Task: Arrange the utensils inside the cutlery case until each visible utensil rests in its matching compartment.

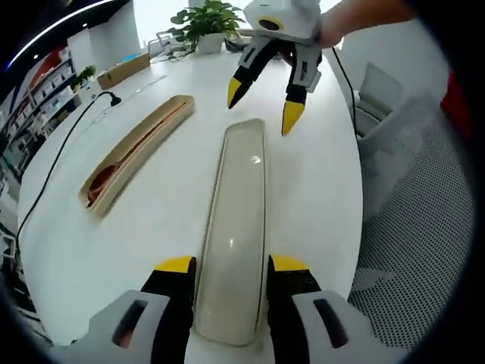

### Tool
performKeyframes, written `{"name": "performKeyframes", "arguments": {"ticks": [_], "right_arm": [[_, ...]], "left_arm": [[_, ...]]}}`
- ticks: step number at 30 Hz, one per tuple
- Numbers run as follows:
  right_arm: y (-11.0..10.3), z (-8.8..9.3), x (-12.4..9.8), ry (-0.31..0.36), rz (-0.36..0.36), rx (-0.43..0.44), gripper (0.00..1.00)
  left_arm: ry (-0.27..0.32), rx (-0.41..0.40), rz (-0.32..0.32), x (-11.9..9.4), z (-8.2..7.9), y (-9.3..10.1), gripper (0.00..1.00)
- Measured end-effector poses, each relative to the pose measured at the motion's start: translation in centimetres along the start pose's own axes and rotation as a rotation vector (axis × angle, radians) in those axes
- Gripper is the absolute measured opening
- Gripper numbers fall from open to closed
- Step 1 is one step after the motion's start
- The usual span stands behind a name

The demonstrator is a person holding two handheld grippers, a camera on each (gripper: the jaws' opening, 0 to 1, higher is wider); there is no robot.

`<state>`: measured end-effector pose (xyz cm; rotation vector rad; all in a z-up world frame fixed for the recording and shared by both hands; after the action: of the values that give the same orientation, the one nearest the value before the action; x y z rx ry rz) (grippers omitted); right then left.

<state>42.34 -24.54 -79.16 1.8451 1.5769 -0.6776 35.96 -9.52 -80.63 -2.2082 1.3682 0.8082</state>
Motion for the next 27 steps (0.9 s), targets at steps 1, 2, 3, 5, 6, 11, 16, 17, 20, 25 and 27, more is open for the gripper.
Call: {"name": "performKeyframes", "arguments": {"ticks": [1,2,3,5,6,11,16,17,20,25,27], "right_arm": [[-0.5,-0.4,0.2,0.009,-0.022,0.004,0.59],[-1.5,-0.8,0.6,0.016,-0.065,0.003,0.57],[-1.9,-0.8,0.9,0.012,-0.065,0.019,0.58],[-3.0,-1.5,1.5,0.052,-0.072,0.094,0.6],[-3.3,-1.4,1.7,0.046,-0.081,0.076,0.62],[-5.7,-0.5,2.5,-0.043,-0.175,-0.082,0.62],[-5.4,-1.1,2.6,-0.01,-0.143,0.038,0.37],[-5.5,-1.0,2.6,-0.012,-0.145,0.024,0.37],[-5.4,-1.1,2.5,-0.023,-0.156,0.055,0.37],[-6.0,-2.0,1.7,-0.006,-0.264,0.46,0.37],[-5.5,-1.7,1.6,0.002,-0.268,0.46,0.37]], "left_arm": [[0.001,0.018,0.019,-0.1,0.0,0.3,0.37],[0.003,0.038,0.035,-0.2,0.1,0.5,0.37],[0.005,0.05,0.048,-0.3,0.2,0.5,0.37],[0.003,0.03,0.058,-0.6,0.6,0.5,0.37],[0.01,0.049,0.068,-0.8,0.7,0.6,0.37],[0.018,0.064,0.09,-1.0,1.0,0.7,0.37],[0.005,0.115,0.087,-0.8,0.7,1.0,0.37],[0.001,0.115,0.083,-0.8,0.7,1.0,0.37],[-0.009,0.14,0.086,-0.8,0.7,1.0,0.37],[-0.032,0.165,0.098,-0.8,0.5,1.0,0.37],[-0.041,0.172,0.107,-0.7,0.5,1.1,0.35]]}}
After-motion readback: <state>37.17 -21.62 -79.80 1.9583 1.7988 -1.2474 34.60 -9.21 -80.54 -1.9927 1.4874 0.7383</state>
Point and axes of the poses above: the point that each gripper's makers call its tool centre point, and the gripper's own axes: x roughly forward along the fingers, y roughly to its right, z roughly out of its underside, the point moved 1 cm from there along -x, roughly backward along the fingers, and after that the axes turned 14 degrees about y, right-handed, at the moved point
